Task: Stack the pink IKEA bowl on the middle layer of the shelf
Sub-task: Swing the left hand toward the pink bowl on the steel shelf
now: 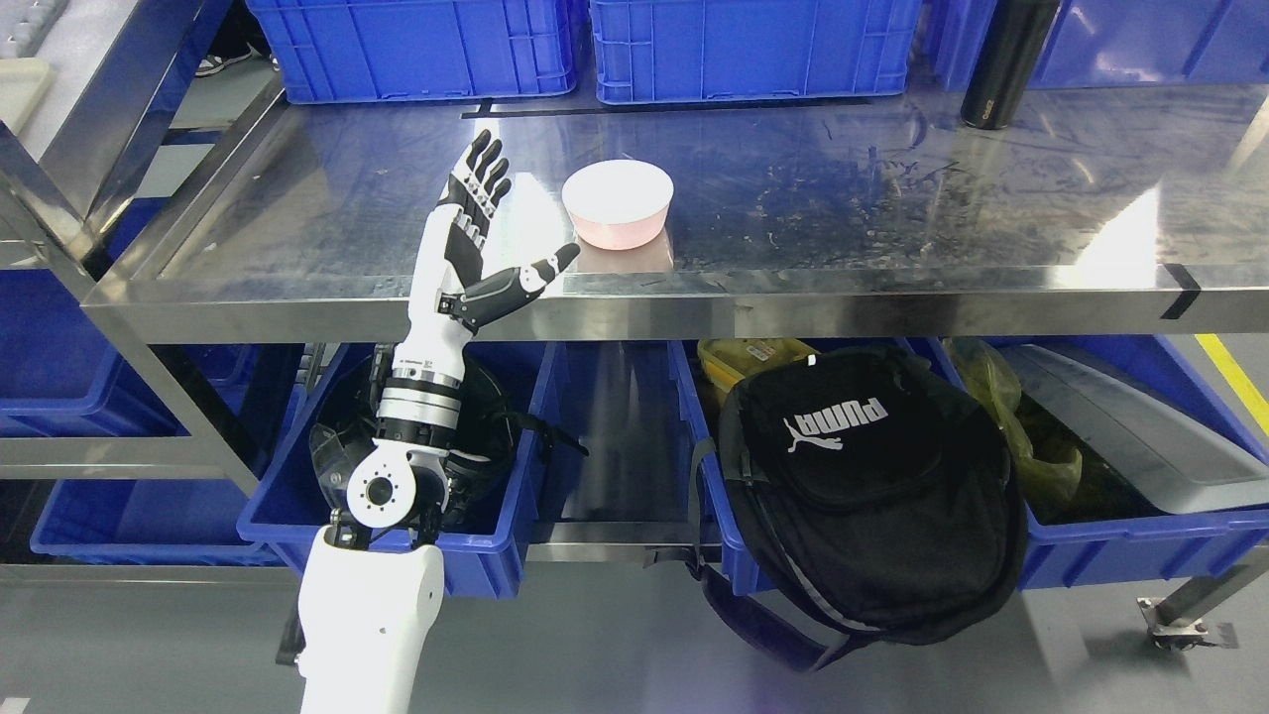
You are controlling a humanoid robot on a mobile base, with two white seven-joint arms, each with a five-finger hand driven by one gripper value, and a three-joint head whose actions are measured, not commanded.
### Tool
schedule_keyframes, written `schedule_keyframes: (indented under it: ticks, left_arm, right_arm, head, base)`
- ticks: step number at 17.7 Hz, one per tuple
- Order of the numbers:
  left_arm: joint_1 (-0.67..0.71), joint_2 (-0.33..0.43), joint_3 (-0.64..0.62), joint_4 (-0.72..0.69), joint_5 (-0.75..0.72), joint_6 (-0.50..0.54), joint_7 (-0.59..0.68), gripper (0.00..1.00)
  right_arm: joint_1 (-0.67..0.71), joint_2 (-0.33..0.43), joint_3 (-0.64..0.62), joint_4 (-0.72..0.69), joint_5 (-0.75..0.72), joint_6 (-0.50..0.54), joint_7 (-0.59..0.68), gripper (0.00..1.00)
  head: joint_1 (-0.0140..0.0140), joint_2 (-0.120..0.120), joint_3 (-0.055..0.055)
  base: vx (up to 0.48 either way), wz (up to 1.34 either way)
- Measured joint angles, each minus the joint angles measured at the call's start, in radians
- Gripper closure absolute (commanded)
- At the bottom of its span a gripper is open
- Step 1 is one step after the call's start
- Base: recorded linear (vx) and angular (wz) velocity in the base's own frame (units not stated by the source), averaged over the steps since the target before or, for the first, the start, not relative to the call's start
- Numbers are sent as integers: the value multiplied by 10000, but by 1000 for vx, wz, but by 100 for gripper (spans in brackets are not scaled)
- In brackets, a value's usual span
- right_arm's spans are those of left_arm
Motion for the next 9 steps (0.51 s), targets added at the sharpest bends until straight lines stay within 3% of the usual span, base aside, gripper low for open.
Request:
schedule_keyframes:
  ticks: [6, 9]
  left_arm:
    - [-75, 20, 165, 43, -79, 90, -162, 0]
    - [-516, 616, 213, 63, -943, 249, -874, 0]
  right_arm:
    - [0, 0, 0, 0, 0, 0, 0, 0]
    - [1, 0, 0, 0, 0, 0, 1, 0]
  head:
    - [0, 0, 0]
    - [0, 0, 0]
  base:
    - [0, 0]
    - [0, 0]
